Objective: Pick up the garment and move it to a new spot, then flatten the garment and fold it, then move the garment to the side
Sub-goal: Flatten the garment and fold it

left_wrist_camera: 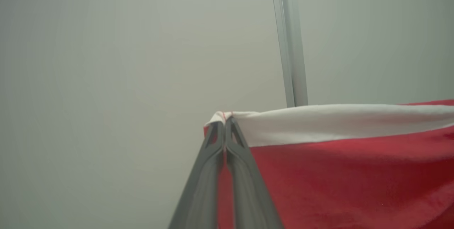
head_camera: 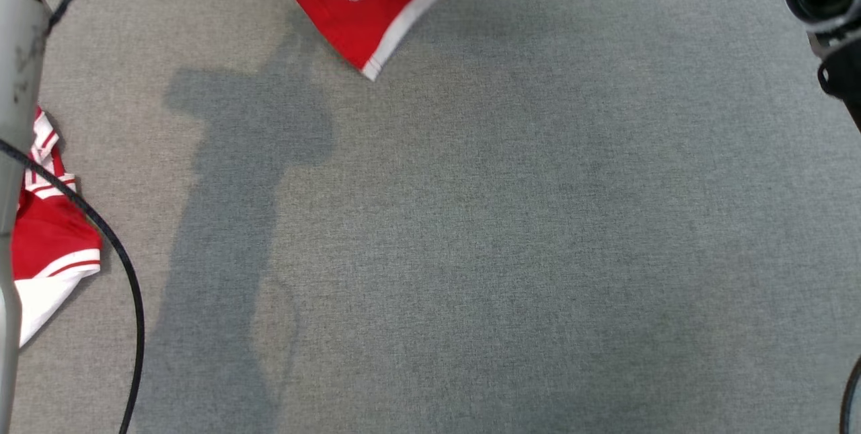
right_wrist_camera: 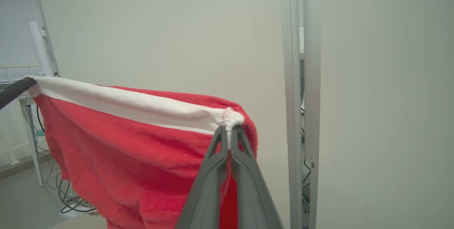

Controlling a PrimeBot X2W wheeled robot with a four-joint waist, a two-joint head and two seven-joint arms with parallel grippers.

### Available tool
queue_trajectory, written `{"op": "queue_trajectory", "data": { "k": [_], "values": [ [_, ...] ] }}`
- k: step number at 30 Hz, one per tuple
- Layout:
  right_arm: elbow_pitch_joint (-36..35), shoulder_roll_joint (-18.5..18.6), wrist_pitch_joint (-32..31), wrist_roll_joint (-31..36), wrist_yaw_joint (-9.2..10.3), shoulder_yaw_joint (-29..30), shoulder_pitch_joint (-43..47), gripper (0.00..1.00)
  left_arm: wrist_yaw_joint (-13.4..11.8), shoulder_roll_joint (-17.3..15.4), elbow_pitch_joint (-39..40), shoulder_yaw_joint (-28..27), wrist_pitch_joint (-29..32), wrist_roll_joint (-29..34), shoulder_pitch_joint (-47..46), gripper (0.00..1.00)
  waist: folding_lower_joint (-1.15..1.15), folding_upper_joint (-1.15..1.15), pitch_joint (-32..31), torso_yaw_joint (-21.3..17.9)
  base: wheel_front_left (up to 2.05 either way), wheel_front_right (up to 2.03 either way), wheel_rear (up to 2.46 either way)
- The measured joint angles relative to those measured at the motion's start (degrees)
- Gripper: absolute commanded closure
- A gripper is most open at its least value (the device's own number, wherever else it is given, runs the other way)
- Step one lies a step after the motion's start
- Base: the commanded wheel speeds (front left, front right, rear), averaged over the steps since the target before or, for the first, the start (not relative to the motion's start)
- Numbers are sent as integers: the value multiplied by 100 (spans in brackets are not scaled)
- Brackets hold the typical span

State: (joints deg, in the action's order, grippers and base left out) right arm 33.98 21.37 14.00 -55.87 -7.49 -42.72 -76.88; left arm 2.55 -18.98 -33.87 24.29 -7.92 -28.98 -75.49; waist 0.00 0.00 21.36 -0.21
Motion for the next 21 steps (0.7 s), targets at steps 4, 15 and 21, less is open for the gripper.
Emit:
{"op": "queue_trajectory", "data": {
  "k": [4, 15, 21],
  "values": [
    [764, -367, 87, 614, 0, -44, -485, 100, 73, 176, -837, 79, -382, 148, -539, 100, 0, 0, 81, -22, 0, 0, 0],
    [1288, -481, 100, 1091, -1, -523, -148, 100, 425, 968, -2259, 376, -649, -52, -302, 100, 0, 0, 343, 237, 0, 0, 0],
    [798, -35, 100, 1001, -1, -833, 1011, 100, 454, 1150, -1973, 205, -694, -324, 1076, 100, 0, 0, 387, 351, 0, 0, 0]
  ]
}}
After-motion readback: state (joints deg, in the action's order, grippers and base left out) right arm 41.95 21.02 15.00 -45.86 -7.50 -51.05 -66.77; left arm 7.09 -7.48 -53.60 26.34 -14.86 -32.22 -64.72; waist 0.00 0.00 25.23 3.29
